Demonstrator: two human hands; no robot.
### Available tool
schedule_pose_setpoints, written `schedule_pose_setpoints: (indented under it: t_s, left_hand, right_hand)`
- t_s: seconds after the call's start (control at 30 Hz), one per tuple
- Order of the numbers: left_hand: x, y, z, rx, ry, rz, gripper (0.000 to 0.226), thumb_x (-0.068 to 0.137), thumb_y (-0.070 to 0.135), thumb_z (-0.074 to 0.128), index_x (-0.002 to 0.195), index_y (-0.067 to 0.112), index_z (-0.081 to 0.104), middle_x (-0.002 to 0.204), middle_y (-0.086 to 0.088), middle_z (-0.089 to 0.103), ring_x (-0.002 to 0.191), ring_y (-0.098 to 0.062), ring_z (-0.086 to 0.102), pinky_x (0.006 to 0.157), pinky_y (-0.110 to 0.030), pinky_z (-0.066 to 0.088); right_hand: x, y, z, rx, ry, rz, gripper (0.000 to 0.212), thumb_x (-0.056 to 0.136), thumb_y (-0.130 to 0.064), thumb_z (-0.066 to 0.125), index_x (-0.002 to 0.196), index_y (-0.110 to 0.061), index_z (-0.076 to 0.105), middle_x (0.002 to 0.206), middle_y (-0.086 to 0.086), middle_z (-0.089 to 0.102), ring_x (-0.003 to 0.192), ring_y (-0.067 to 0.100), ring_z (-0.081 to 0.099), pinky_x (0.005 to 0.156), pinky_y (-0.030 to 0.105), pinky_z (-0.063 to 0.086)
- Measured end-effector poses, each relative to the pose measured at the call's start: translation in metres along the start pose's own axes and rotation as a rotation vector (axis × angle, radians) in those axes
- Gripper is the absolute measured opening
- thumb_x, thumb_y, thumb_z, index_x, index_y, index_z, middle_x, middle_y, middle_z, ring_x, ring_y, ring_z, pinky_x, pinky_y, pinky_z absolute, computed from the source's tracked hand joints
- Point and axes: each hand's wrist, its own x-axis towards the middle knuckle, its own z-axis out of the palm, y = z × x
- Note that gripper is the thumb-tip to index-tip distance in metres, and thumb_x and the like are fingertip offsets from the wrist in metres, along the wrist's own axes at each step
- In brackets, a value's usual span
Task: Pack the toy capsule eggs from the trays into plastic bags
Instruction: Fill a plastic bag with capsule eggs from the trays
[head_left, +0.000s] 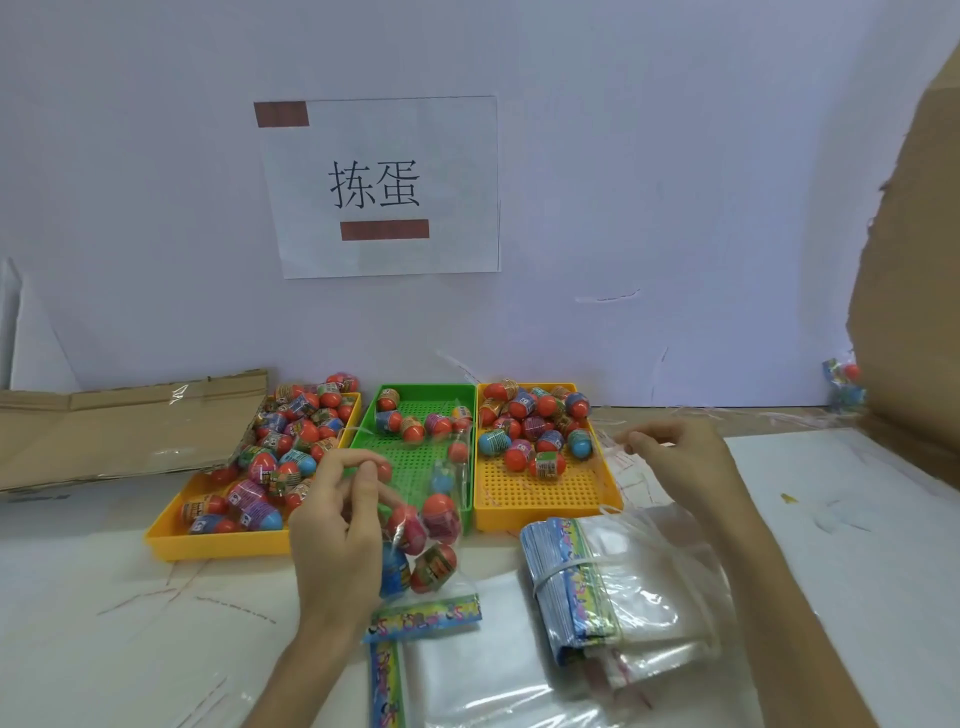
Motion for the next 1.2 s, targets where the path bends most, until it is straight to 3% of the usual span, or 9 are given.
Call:
schedule_pose_setpoints:
  t_s: [0.2,0.43,0.53,0.63,0.73,0.83,0.93,1.07,1.2]
  left_hand:
    - [-0.003,0.0,0.003,-0.007,-0.048,0.021,0.014,0.102,0.022,0.05,0.096,0.028,0.062,0.071,0.005,0.069,0.049,-0.019,0.055,0.045,-0.043,0.043]
    - [-0.004,-0.001,0.002,-0.002,-0.072,0.038,0.014,0.103,0.023,0.051,0.096,0.029,0.062,0.07,0.006,0.069,0.044,-0.021,0.05,0.039,-0.039,0.037]
    - [-0.005,-0.001,0.002,0.0,-0.075,0.043,0.013,0.102,0.025,0.051,0.096,0.029,0.062,0.071,0.005,0.069,0.045,-0.022,0.05,0.038,-0.041,0.038]
    - [-0.005,-0.001,0.001,-0.001,-0.081,0.045,0.013,0.101,0.028,0.05,0.097,0.028,0.062,0.072,0.004,0.069,0.045,-0.024,0.051,0.038,-0.044,0.038]
    - [-0.005,0.0,0.002,-0.005,-0.085,0.05,0.013,0.1,0.03,0.049,0.097,0.028,0.062,0.07,0.005,0.069,0.046,-0.023,0.053,0.04,-0.044,0.04]
    - [-0.006,0.0,0.002,-0.009,-0.093,0.053,0.013,0.1,0.028,0.05,0.097,0.027,0.063,0.07,0.005,0.069,0.045,-0.02,0.051,0.038,-0.04,0.038]
    - [-0.006,0.001,0.003,-0.014,-0.103,0.047,0.013,0.101,0.026,0.05,0.098,0.026,0.063,0.069,0.006,0.068,0.046,-0.017,0.052,0.04,-0.035,0.039]
    - [-0.006,0.003,0.003,-0.035,-0.108,0.046,0.015,0.099,0.03,0.049,0.097,0.026,0.063,0.069,0.006,0.067,0.052,-0.015,0.057,0.043,-0.027,0.043]
    - [-0.007,0.004,0.003,-0.035,-0.109,0.048,0.014,0.098,0.031,0.049,0.097,0.028,0.063,0.073,0.004,0.068,0.054,-0.018,0.058,0.045,-0.032,0.045]
  right_hand:
    - [0.0,0.01,-0.02,-0.112,0.048,0.098,0.027,0.091,-0.008,0.062,0.09,-0.031,0.076,0.099,-0.005,0.074,0.102,0.022,0.064,0.099,0.044,0.048]
    - [-0.002,0.009,-0.031,-0.095,0.182,0.158,0.026,0.086,-0.014,0.069,0.107,-0.027,0.074,0.084,-0.004,0.07,0.099,0.027,0.064,0.1,0.047,0.046]
    - [0.0,0.009,-0.031,-0.04,0.089,0.147,0.057,0.085,0.004,0.052,0.135,-0.023,0.064,0.129,0.005,0.068,0.128,0.026,0.056,0.112,0.047,0.039]
    - [0.002,0.009,-0.03,-0.036,-0.055,0.151,0.077,0.086,0.01,0.045,0.154,-0.026,0.038,0.163,-0.002,0.033,0.149,0.019,0.031,0.122,0.046,0.023]
    - [0.005,0.012,-0.027,-0.016,-0.045,0.175,0.073,0.091,0.002,0.055,0.155,-0.025,0.035,0.155,0.001,0.045,0.14,0.026,0.043,0.118,0.055,0.029]
    - [0.005,0.011,-0.027,0.019,0.119,0.168,0.055,0.091,-0.015,0.069,0.143,-0.023,0.053,0.113,-0.004,0.067,0.115,0.024,0.059,0.111,0.056,0.036]
    - [0.001,0.009,-0.029,0.097,0.223,0.135,0.041,0.089,-0.011,0.066,0.128,-0.024,0.066,0.084,-0.007,0.068,0.091,0.02,0.061,0.102,0.052,0.046]
    - [0.0,0.007,-0.028,0.199,0.196,0.096,0.067,0.08,0.014,0.044,0.132,-0.023,0.065,0.111,-0.006,0.075,0.078,0.014,0.062,0.064,0.023,0.045]
    - [0.0,0.006,-0.027,0.158,0.173,0.121,0.075,0.079,0.013,0.044,0.141,-0.028,0.056,0.133,-0.006,0.065,0.11,0.017,0.064,0.102,0.054,0.043]
